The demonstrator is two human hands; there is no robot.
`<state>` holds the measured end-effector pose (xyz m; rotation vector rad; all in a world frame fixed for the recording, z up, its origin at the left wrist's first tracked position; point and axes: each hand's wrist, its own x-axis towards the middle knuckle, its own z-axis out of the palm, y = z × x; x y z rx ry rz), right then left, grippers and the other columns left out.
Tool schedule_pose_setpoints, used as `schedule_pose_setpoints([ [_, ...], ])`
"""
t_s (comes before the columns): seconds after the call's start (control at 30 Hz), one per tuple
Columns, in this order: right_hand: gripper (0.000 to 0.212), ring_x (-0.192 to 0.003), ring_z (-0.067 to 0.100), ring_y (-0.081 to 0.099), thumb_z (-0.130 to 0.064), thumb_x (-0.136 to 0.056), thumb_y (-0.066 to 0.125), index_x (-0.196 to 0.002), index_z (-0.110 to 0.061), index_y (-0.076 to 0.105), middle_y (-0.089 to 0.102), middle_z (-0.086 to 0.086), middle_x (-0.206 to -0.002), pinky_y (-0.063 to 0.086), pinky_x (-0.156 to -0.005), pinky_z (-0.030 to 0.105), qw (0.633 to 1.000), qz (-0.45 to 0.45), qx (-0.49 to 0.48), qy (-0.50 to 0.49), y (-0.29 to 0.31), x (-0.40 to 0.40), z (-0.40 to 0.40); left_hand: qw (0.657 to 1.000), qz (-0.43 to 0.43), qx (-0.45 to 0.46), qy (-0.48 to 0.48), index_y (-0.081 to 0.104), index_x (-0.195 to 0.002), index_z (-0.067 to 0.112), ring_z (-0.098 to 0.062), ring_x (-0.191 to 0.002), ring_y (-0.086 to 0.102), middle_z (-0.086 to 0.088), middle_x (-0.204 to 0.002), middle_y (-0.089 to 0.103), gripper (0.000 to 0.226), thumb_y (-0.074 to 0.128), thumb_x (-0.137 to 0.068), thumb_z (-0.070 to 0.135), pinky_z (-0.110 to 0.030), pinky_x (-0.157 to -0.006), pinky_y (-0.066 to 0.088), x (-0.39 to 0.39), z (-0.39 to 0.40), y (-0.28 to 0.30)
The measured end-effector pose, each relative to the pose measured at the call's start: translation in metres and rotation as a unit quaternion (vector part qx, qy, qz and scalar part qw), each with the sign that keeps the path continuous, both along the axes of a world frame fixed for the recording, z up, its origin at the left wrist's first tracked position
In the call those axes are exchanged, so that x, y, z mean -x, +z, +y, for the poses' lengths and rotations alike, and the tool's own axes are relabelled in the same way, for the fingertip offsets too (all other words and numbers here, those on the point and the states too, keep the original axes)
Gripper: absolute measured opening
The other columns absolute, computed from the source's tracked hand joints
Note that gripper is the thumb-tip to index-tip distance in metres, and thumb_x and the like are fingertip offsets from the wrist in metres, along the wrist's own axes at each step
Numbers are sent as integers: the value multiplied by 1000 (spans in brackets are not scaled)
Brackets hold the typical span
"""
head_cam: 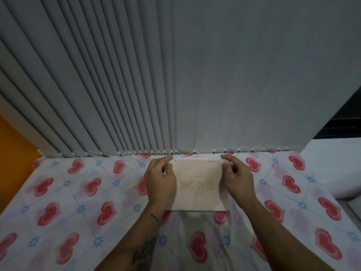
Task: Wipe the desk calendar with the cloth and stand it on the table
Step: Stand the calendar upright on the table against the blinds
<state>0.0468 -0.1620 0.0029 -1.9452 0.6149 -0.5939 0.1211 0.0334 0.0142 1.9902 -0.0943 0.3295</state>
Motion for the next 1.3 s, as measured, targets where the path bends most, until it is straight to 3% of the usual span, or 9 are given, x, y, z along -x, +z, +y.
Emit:
schedule_pose_setpoints([
  [0.1,25,-95,3,61,-23,-93,56,-116,-25,67,67,-11,-109,44,-78,15,1000,-17,-8,13,12,-23,-12,999,-28,-14,-12,75,-106,20,-3,-91,54,10,-103,63,27,61,-89,4,6,-77,32,-28,-8,9],
  [0.3,24,-92,11,64,-29,-91,57,-112,-22,67,70,-6,-103,53,-81,32,999,-22,28,41,23,-71,-28,1000,-17,-1,-9,75,-104,17,-15,-97,60,1,-110,66,28,59,-88,1,5,-76,35,-73,-21,6],
  [0.37,24,-92,13,64,-30,-91,59,-112,-22,66,70,-5,-102,53,-80,32,998,-17,31,53,17,-79,-31,1000,-2,-8,-8,74,-106,19,-16,-100,60,1,-112,65,28,58,-89,3,-2,-79,40,-77,-22,-1],
  [0.5,22,-89,9,63,-35,-92,59,-112,-26,60,66,-11,-99,52,-66,20,997,22,11,77,-3,-83,-34,999,2,-36,-30,73,-107,23,-17,-99,60,8,-108,61,31,60,-87,3,-31,-88,54,-79,-23,-17],
  [0.67,29,-83,-4,61,-29,-89,64,-116,-34,54,60,-24,-97,48,-56,8,996,24,0,88,-9,-80,-34,998,15,-42,-40,68,-109,31,-16,-104,56,13,-112,53,32,60,-89,7,-42,-90,56,-79,-24,-20],
  [0.87,48,-97,10,58,-26,-91,63,-135,-32,44,58,-11,-115,47,-66,8,991,61,10,115,-10,-81,-40,997,31,-50,-43,64,-116,33,-16,-112,52,13,-117,45,37,56,-91,7,-41,-96,53,-74,-25,-23],
  [1.03,57,-104,19,61,-23,-91,63,-141,-32,38,62,0,-123,54,-92,39,987,95,-1,127,-5,-80,-49,995,47,-65,-54,59,-124,38,-12,-106,49,17,-114,37,41,54,-93,11,-29,-90,54,-75,-23,-28],
  [1.2,64,-113,24,57,-27,-91,64,-145,-38,31,56,7,-131,51,-95,42,986,106,3,125,8,-74,-52,991,58,-107,-60,52,-130,35,-14,-111,50,14,-120,37,41,54,-95,14,-32,-91,56,-71,-17,-20],
  [1.3,65,-126,34,49,-27,-92,63,-147,-36,29,44,8,-146,48,-99,53,986,116,24,120,10,-70,-50,988,55,-133,-48,49,-134,32,-18,-115,53,8,-129,41,42,54,-95,15,-14,-76,49,-62,-9,-14],
])
